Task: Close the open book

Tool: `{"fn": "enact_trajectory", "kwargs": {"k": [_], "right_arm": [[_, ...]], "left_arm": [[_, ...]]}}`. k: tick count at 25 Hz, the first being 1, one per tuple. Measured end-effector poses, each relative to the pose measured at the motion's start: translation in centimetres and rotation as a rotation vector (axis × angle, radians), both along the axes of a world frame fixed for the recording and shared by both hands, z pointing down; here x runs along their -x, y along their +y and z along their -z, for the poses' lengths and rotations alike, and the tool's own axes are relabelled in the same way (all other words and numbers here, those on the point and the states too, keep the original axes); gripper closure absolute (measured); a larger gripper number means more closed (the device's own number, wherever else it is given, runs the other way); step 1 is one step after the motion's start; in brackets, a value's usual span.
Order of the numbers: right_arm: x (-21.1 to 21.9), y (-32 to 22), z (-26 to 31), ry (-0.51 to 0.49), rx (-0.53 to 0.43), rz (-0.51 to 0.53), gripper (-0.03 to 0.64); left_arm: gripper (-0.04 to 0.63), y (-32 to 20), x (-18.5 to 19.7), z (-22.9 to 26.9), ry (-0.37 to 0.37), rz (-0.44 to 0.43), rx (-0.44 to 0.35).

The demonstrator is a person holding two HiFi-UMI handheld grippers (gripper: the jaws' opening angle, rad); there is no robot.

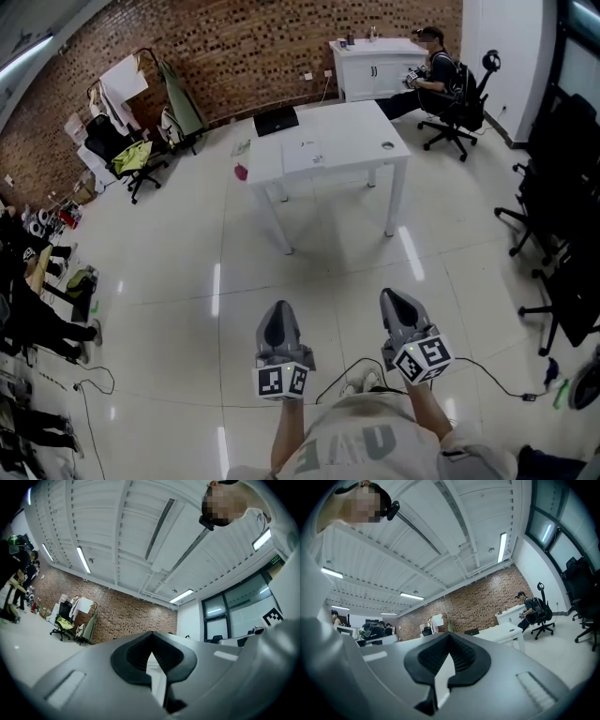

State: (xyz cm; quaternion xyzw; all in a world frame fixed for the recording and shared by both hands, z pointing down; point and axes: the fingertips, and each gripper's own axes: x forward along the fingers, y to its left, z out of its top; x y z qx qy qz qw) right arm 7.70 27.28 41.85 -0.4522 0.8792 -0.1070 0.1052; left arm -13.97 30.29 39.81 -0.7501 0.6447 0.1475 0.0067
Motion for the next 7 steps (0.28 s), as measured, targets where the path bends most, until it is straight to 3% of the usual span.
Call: {"fn": "enact_trajectory", "kwargs": {"k": [7], "right_arm": [[0.48, -0.60, 0.54, -0.007, -0.010, -0.001, 0.614]], "left_arm": [[0.584, -0.38, 1.10, 0.49, -0.005, 0.024, -0.021]]}}
